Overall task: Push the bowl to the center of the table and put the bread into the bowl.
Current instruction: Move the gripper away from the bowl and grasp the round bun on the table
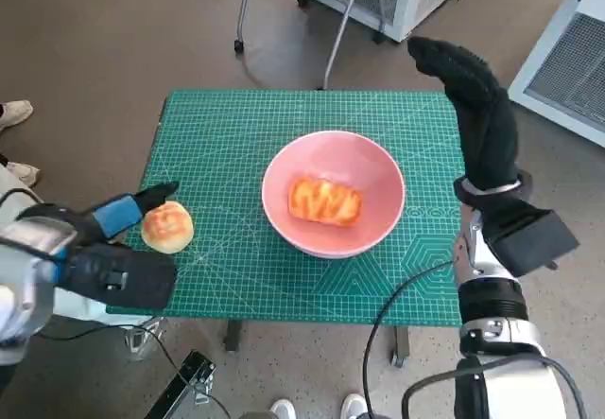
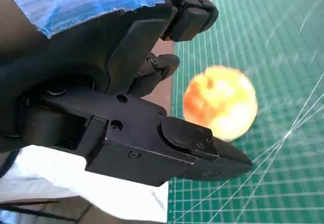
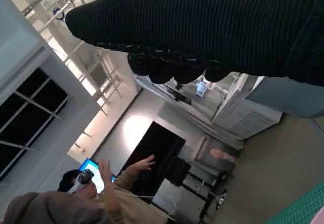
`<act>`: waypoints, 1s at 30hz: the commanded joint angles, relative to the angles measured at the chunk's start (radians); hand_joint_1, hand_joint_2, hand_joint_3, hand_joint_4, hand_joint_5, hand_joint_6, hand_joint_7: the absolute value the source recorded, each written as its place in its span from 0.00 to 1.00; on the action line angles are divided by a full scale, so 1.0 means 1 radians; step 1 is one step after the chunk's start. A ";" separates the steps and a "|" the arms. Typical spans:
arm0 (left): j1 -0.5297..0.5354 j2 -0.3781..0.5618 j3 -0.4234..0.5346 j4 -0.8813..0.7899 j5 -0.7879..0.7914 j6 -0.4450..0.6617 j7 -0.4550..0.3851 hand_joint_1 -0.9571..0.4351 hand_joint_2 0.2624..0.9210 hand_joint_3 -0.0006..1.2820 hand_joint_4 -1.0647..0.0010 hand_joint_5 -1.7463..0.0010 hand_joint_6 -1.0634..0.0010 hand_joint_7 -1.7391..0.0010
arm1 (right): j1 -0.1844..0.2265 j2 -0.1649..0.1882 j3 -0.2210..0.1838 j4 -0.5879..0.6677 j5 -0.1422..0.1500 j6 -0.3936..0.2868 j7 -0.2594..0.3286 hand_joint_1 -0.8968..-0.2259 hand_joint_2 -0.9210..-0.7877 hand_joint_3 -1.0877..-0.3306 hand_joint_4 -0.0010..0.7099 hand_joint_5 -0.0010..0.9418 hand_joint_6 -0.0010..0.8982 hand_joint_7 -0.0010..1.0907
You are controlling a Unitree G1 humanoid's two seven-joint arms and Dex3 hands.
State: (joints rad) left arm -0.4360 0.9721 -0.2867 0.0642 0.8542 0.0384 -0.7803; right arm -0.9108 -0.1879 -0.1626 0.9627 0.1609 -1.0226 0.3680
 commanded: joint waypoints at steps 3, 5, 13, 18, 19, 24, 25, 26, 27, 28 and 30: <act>-0.069 -0.026 -0.054 0.119 0.053 -0.029 0.027 0.68 0.66 0.00 1.00 1.00 0.88 0.99 | 0.029 -0.010 -0.008 -0.009 0.005 0.016 -0.001 0.42 0.00 0.45 0.40 0.00 0.00 0.65; -0.084 -0.033 -0.064 0.152 0.061 -0.037 0.037 0.69 0.67 0.01 1.00 1.00 0.88 0.99 | 0.031 -0.011 -0.009 -0.013 0.004 0.017 -0.001 0.42 0.00 0.45 0.40 0.00 0.00 0.65; -0.140 -0.063 -0.132 0.299 0.128 -0.080 0.122 0.74 0.73 0.02 1.00 1.00 0.85 0.98 | 0.042 -0.014 -0.009 -0.035 -0.015 0.023 -0.023 0.42 0.00 0.45 0.40 0.00 0.00 0.65; -0.171 -0.082 -0.167 0.360 0.162 -0.090 0.152 0.87 0.61 0.44 0.98 1.00 0.79 0.99 | 0.052 -0.016 -0.007 -0.051 -0.021 0.026 -0.033 0.41 0.00 0.45 0.40 0.00 0.00 0.65; -0.174 -0.086 -0.173 0.372 0.168 -0.093 0.166 0.88 0.59 0.49 0.97 1.00 0.78 0.99 | 0.053 -0.016 -0.006 -0.054 -0.023 0.027 -0.036 0.41 0.00 0.45 0.40 0.00 0.00 0.65; -0.206 -0.097 -0.219 0.439 0.215 -0.138 0.255 0.87 0.60 0.59 0.71 0.99 0.57 0.98 | 0.057 -0.016 -0.004 -0.062 -0.021 0.033 -0.039 0.41 0.00 0.45 0.40 0.00 0.00 0.65; -0.217 -0.097 -0.234 0.458 0.232 -0.157 0.287 0.86 0.61 0.57 0.68 0.99 0.55 0.98 | 0.058 -0.016 -0.004 -0.063 -0.021 0.034 -0.039 0.41 0.00 0.45 0.40 0.00 0.00 0.65; -0.226 -0.098 -0.246 0.474 0.244 -0.172 0.312 0.84 0.69 0.50 0.56 0.97 0.47 0.97 | 0.058 -0.016 -0.004 -0.063 -0.020 0.035 -0.040 0.41 0.00 0.45 0.40 0.00 0.00 0.65; -0.240 -0.097 -0.265 0.498 0.268 -0.195 0.360 0.82 0.77 0.42 0.48 0.98 0.42 0.97 | 0.059 -0.017 -0.004 -0.063 -0.021 0.036 -0.040 0.41 0.00 0.45 0.40 0.00 0.00 0.65; -0.252 -0.097 -0.280 0.518 0.285 -0.212 0.396 0.79 0.82 0.36 0.48 0.83 0.43 0.84 | 0.059 -0.017 -0.005 -0.063 -0.021 0.036 -0.041 0.41 0.00 0.45 0.40 0.00 0.00 0.65; -0.274 -0.094 -0.305 0.549 0.316 -0.242 0.463 0.73 0.93 0.24 0.49 0.50 0.49 0.48 | 0.059 -0.018 -0.005 -0.061 -0.021 0.037 -0.042 0.41 0.00 0.45 0.40 0.00 0.00 0.64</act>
State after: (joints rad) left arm -0.6815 0.8824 -0.5460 0.5668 1.1250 -0.1498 -0.3994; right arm -0.8799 -0.1987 -0.1696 0.8996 0.1498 -1.0025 0.3338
